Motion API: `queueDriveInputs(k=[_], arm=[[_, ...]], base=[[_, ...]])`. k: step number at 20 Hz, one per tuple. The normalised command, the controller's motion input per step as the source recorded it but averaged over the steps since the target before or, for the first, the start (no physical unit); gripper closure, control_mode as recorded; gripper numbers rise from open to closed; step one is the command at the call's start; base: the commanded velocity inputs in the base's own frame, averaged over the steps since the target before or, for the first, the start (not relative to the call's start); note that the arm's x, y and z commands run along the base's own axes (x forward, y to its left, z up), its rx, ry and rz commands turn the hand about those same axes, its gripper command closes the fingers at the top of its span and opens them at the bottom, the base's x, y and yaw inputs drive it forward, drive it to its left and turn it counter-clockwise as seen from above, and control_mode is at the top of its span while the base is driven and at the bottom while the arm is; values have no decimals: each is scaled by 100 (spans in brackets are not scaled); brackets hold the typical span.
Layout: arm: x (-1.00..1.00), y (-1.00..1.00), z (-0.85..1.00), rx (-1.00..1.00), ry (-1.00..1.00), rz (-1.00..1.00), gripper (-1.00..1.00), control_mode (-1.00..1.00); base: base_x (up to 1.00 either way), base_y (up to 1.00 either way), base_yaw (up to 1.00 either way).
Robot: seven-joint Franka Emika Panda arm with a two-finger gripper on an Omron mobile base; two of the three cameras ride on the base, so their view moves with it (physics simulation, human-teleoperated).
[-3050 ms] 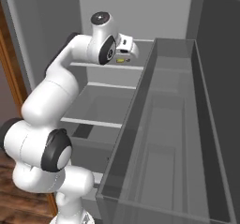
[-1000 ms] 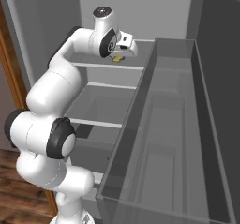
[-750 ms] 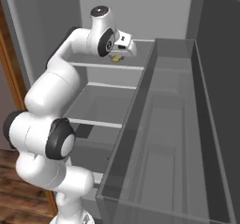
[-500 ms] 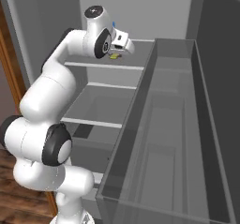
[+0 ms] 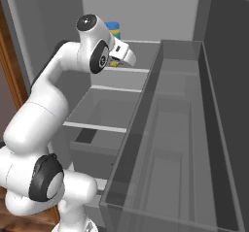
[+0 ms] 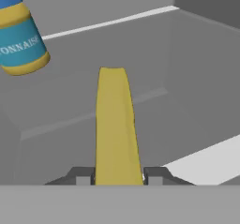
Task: Retrieve the butter from the fridge and place it on a plate on the dining table. Then retrieve the butter knife by the fridge and place it near the plate.
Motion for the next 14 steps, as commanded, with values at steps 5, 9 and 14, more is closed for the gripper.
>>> queueDriveInputs(k=[5,9,14], arm=[[-100,0,24,5,0,-13,100,-100],[-100,0,1,1,0,-8,100,-100],[-100,4,0,0,3,-2,100,-100]], base=[[0,0,0],[0,0,0],[0,0,0]])
